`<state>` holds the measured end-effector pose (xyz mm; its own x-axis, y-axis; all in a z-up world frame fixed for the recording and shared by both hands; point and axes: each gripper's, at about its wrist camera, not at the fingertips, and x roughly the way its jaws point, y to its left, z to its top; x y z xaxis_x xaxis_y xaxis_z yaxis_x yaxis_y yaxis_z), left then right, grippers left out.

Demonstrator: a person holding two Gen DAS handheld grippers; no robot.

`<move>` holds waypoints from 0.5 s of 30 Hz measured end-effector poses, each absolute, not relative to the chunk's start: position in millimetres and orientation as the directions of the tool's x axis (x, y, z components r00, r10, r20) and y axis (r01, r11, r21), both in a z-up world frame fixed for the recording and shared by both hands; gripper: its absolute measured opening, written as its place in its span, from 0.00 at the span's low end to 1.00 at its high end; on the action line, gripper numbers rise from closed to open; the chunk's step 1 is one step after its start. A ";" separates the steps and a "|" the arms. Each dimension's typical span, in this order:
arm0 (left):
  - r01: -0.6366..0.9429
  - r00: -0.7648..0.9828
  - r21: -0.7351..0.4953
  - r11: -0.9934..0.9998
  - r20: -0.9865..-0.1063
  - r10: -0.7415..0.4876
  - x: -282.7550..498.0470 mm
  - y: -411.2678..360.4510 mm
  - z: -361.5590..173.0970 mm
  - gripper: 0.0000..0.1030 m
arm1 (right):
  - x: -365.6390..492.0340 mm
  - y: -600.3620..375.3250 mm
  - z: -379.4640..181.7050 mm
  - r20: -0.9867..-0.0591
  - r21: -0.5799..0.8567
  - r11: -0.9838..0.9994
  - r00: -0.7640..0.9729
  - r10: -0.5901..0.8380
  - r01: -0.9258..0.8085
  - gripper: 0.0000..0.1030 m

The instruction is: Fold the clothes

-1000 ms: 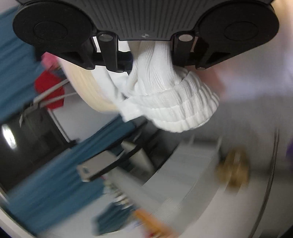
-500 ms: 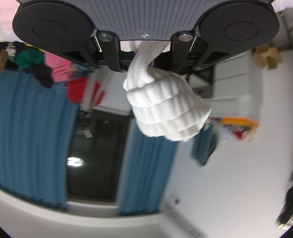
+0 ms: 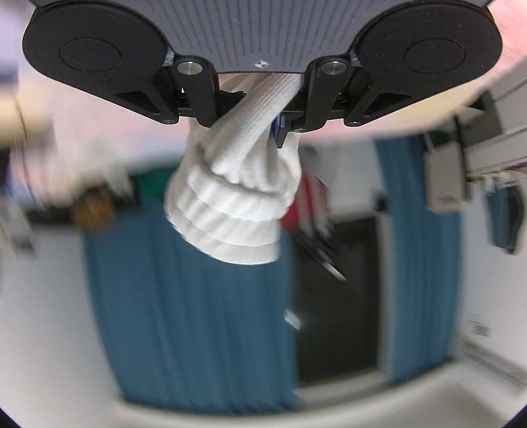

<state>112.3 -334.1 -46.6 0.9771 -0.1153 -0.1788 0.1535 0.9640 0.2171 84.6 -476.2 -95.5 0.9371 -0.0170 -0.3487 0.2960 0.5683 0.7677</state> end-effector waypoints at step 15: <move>0.445 0.806 0.283 0.850 -0.540 -0.243 125.8 -280.8 -75.2 0.88 | 118.7 -458.5 -126.6 -0.352 0.851 0.487 0.902 0.249 0.197 0.80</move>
<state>125.8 -280.8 -75.2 0.8060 -0.2426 -0.5400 0.4452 0.8496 0.2828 118.7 -458.5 -126.6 0.9021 0.2494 -0.3520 0.1975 0.4867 0.8510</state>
